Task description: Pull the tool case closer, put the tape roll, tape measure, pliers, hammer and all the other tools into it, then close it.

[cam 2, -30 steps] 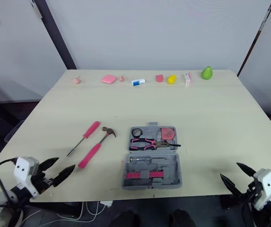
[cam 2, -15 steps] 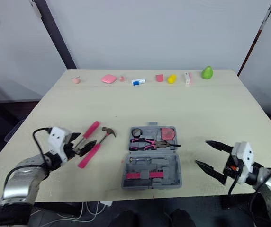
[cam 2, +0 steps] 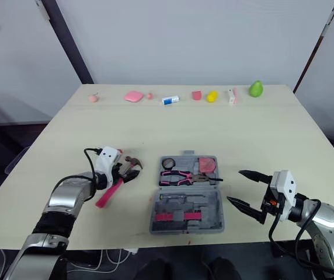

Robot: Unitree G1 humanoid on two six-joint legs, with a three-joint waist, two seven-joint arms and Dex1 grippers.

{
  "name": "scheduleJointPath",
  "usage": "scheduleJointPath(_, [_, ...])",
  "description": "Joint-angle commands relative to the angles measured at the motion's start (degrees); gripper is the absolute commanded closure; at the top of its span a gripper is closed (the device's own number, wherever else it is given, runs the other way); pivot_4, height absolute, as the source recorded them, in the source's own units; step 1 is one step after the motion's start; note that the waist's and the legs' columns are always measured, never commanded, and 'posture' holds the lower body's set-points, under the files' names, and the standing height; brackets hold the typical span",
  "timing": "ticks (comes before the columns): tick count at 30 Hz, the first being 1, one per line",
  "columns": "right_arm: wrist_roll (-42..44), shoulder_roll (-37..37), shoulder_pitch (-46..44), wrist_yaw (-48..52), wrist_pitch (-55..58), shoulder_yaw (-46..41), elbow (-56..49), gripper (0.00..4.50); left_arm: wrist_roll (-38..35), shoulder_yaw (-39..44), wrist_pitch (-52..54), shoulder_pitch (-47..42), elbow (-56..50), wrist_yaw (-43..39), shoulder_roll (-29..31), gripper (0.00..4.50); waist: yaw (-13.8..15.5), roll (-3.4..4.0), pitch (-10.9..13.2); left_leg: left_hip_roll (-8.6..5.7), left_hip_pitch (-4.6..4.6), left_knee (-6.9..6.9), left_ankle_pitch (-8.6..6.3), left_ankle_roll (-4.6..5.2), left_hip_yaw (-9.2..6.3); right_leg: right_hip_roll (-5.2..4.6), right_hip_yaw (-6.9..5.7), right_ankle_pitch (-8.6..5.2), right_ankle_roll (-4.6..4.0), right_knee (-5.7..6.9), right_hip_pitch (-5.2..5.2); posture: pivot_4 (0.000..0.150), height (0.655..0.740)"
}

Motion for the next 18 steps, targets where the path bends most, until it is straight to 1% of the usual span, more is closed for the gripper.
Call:
scheduleJointPath(1, [0.4, -0.18, -0.44, 0.07, -0.93, -0.7, -1.92, 0.0, 0.12, -0.37, 1.68, -1.14, 1.86, 0.0, -0.9, 0.74, 0.01, 0.0, 0.0, 0.0, 0.01, 0.0, 0.0, 0.0, 0.0, 0.0, 0.0, 0.0, 0.0, 0.01, 0.0, 0.15, 0.74])
scheduleJointPath(3, [0.32, -0.09, -0.72, 0.02, -0.94, -0.57, -1.9, 0.0, 0.15, -0.6, 0.98, -1.28, 2.38, -0.35, -1.23, 1.5, 0.03, 0.02, -0.01, 0.0, 0.02, 0.0, 0.0, 0.0, 0.01, 0.0, 0.02, 0.0, 0.0, 0.01, 0.01, 0.15, 0.74])
scheduleJointPath(4, [0.28, -0.06, -0.79, 0.02, -0.96, -0.54, -1.86, 0.0, 0.31, -0.67, 0.82, -1.37, 2.74, -0.29, -1.3, 1.77, 0.07, 0.02, -0.01, -0.01, 0.01, 0.0, 0.0, 0.0, 0.02, -0.01, 0.02, 0.0, 0.0, 0.01, 0.01, 0.15, 0.74])
scheduleJointPath(6, [0.19, -0.05, -0.93, 0.07, -1.02, -0.52, -1.77, 0.0, 0.58, -0.66, 0.76, -1.57, 3.64, -0.04, -1.41, 2.45, 0.23, 0.02, -0.01, -0.02, 0.01, 0.0, 0.0, 0.0, 0.02, -0.03, 0.02, 0.0, 0.0, 0.0, 0.01, 0.15, 0.74])
scheduleJointPath(9, [0.15, -0.06, -1.2, 0.12, -1.03, -0.5, -1.62, 0.0, 0.73, -0.52, 0.09, -1.66, 4.61, -0.03, -1.5, 3.78, 0.38, 0.02, -0.01, -0.03, 0.02, 0.0, 0.0, 0.0, 0.02, -0.03, 0.02, 0.0, 0.0, 0.0, 0.02, 0.15, 0.74])
scheduleJointPath(10, [0.18, -0.05, -1.36, 0.07, -0.9, -0.43, -1.67, 0.0, 0.79, -0.48, -0.17, -1.68, 4.93, -0.02, -1.53, 4.32, 0.39, 0.03, -0.02, -0.03, 0.02, 0.0, 0.0, 0.0, 0.02, -0.03, 0.02, 0.0, 0.0, 0.0, 0.02, 0.15, 0.74])
scheduleJointPath(11, [0.21, -0.05, -1.46, 0.04, -0.79, -0.37, -1.74, 0.0, 0.81, -0.47, -0.4, -1.68, 5.14, -0.06, -1.56, 4.46, 0.39, 0.05, -0.03, -0.03, 0.02, 0.0, 0.0, 0.0, 0.02, -0.03, 0.02, 0.0, 0.0, 0.0, 0.02, 0.15, 0.74])
scheduleJointPath(18, [0.94, -0.12, -2.15, 0.13, 0.14, 0.12, -2.65, 0.0, 0.96, -0.64, -2.58, -1.1, 4.26, -0.87, -1.32, 4.46, 0.42, 0.07, -0.04, -0.03, 0.04, 0.0, 0.0, 0.0, 0.02, -0.03, 0.02, 0.0, 0.0, 0.01, 0.04, 0.15, 0.74])
